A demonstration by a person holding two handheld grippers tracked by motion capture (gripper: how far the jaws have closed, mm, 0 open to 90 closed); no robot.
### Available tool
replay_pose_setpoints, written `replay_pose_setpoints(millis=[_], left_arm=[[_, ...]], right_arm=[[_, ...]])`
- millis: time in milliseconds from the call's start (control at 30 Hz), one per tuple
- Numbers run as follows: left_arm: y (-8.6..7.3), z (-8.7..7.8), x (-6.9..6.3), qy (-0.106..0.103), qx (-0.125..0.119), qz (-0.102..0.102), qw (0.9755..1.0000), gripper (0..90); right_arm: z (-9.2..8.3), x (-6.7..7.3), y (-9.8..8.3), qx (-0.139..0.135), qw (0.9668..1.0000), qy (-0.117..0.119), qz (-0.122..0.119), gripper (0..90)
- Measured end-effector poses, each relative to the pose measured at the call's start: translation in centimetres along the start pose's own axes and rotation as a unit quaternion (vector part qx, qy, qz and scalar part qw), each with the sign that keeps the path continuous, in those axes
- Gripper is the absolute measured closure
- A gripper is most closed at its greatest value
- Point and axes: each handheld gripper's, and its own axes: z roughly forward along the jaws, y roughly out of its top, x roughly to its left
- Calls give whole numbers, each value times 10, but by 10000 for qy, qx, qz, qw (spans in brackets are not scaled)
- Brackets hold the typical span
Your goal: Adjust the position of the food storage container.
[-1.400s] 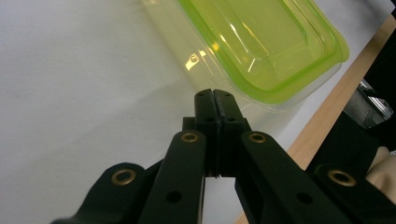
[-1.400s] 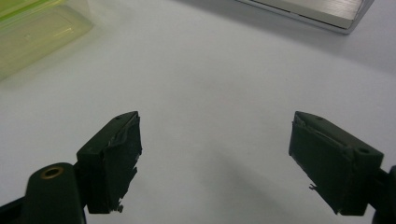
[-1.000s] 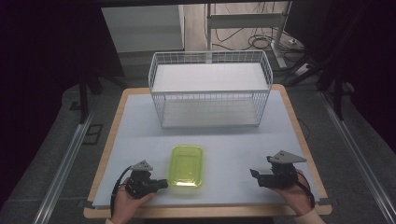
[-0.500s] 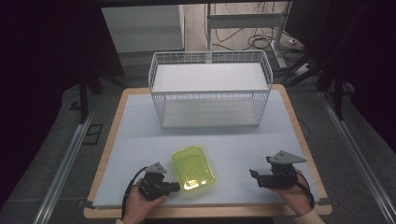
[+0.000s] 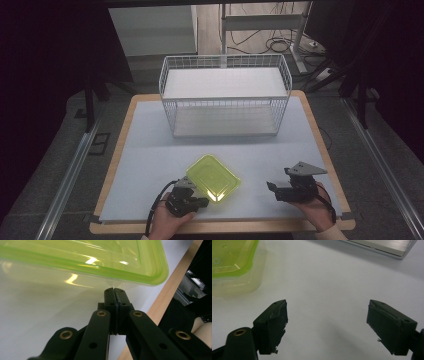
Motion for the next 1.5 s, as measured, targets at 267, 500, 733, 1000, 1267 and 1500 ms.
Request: replay_pose_setpoints(millis=[267, 500, 733, 1000, 1267, 1500], left_arm=[[16, 21, -16, 21, -9, 144, 9999, 900], [26, 36, -25, 97, -93, 117, 9998, 900], [38, 53, -34, 175, -50, 228, 9996, 900], [47, 60, -34, 257, -84, 200, 9994, 900], [40, 44, -38, -86, -182, 198, 9996, 900], [28, -9, -26, -109, -671, 34, 9977, 900]], right_arm=[[0, 0, 0, -6, 10000, 9, 14, 170], [0, -1, 0, -10, 10000, 23, 7, 170], [0, -1, -1, 4, 10000, 34, 9, 170], [1, -1, -1, 29, 10000, 34, -4, 169], [0, -1, -1, 19, 10000, 35, 5, 170], [-2, -2, -1, -53, 9999, 47, 92, 170]])
